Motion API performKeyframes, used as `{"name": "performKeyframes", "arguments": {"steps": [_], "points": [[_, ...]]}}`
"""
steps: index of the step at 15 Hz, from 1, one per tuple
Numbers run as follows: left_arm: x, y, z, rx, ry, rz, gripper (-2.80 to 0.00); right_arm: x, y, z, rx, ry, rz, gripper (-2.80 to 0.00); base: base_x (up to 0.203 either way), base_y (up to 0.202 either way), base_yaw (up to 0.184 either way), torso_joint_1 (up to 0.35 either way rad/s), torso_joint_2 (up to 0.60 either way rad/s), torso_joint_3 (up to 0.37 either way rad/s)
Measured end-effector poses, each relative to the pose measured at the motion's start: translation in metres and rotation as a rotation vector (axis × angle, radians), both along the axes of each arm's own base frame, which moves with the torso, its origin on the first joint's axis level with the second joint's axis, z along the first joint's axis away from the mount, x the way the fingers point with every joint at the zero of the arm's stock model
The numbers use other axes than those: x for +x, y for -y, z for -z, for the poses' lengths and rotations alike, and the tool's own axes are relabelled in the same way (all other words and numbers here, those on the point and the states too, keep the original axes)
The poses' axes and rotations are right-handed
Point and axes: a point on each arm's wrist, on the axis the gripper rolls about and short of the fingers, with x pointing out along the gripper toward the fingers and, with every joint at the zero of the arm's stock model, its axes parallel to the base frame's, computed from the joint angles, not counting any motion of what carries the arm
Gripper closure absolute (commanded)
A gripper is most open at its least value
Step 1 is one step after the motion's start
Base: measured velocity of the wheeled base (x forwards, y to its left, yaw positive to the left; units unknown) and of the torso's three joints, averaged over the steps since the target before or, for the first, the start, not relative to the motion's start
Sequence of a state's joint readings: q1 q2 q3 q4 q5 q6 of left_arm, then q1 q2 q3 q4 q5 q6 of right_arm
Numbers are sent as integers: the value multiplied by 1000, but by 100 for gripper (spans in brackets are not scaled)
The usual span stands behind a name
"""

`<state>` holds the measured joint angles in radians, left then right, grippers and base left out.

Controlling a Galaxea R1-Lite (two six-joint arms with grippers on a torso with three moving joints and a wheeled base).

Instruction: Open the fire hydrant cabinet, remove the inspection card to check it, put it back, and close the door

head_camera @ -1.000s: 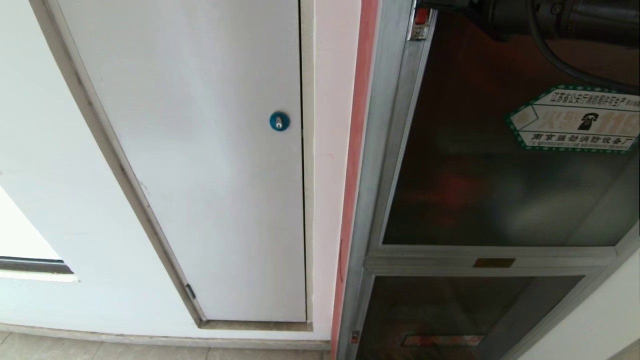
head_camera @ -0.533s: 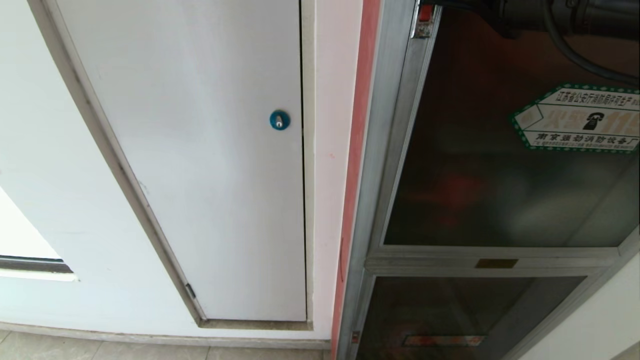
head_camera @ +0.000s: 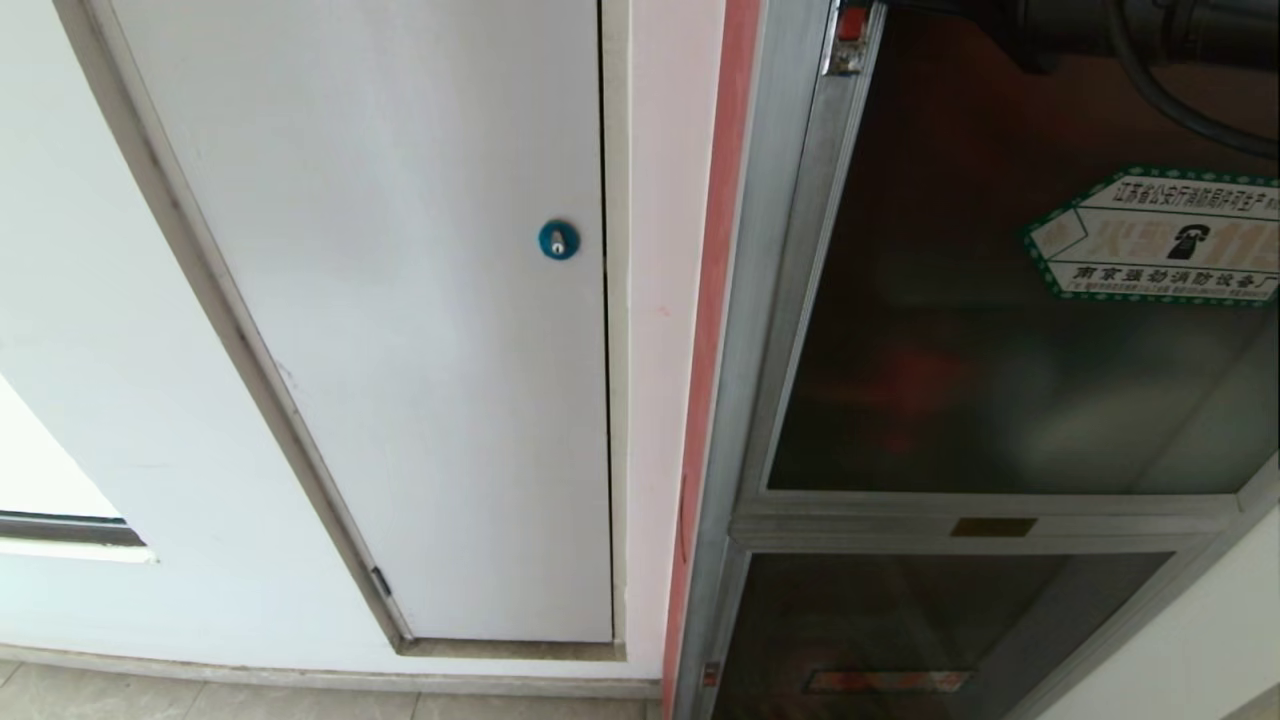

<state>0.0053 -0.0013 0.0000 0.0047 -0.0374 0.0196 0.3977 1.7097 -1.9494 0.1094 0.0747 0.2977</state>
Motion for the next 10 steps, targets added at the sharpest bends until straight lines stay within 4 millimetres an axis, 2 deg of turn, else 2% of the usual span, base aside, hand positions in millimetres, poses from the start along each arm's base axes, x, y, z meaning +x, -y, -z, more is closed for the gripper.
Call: {"name": "performKeyframes", "arguments": {"steps": [5, 10], "points": [[0, 0, 0, 0, -1, 0, 0, -8, 2, -1, 1, -2, -6, 0, 0, 0, 0, 0, 0, 0], [0, 0, 0, 0, -1, 0, 0, -30, 6, -4, 5, 5, -26, 0, 0, 0, 0, 8, 0, 0]]}}
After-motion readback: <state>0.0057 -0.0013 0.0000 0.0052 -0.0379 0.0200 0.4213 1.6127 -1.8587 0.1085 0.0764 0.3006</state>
